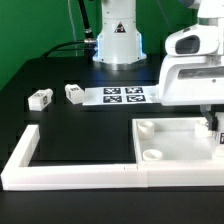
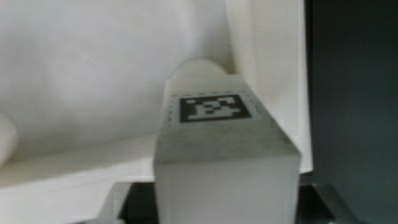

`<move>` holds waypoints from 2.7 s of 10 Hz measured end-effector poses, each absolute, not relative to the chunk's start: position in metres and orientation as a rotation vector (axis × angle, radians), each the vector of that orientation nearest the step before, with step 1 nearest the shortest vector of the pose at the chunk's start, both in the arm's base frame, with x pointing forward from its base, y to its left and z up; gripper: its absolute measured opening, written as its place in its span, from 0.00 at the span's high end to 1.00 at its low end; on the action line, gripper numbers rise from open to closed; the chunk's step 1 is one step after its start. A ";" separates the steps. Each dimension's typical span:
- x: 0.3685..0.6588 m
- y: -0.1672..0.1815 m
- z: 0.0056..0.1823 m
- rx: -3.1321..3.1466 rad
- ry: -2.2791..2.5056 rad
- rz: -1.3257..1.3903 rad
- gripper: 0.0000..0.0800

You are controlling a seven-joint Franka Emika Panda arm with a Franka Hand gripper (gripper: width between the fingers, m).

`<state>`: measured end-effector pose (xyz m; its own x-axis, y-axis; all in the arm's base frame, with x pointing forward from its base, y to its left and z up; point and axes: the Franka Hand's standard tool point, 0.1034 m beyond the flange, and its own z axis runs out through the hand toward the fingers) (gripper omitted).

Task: Assemble square table

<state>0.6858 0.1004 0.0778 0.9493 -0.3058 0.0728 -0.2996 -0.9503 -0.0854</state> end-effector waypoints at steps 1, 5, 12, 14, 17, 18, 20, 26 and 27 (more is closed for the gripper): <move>0.686 0.100 0.078 -3.013 0.554 -0.127 0.63; 0.682 0.092 0.076 -2.601 1.538 -0.019 0.63; 0.677 0.095 0.075 -1.771 2.366 0.154 0.63; 0.672 0.099 0.074 -1.454 2.507 0.101 0.63; 0.671 0.101 0.073 -1.691 2.370 0.076 0.42; 0.671 0.107 0.074 -1.957 2.200 0.048 0.24; 0.671 0.115 0.071 -2.324 1.833 0.003 0.20; 0.678 0.104 0.068 -2.863 0.894 -0.079 0.19; 0.678 0.105 0.068 -2.836 0.964 -0.074 0.19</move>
Offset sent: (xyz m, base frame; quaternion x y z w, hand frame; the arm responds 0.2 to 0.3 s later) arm -0.0087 0.0081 -0.0059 0.0456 -0.0323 0.5034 0.8623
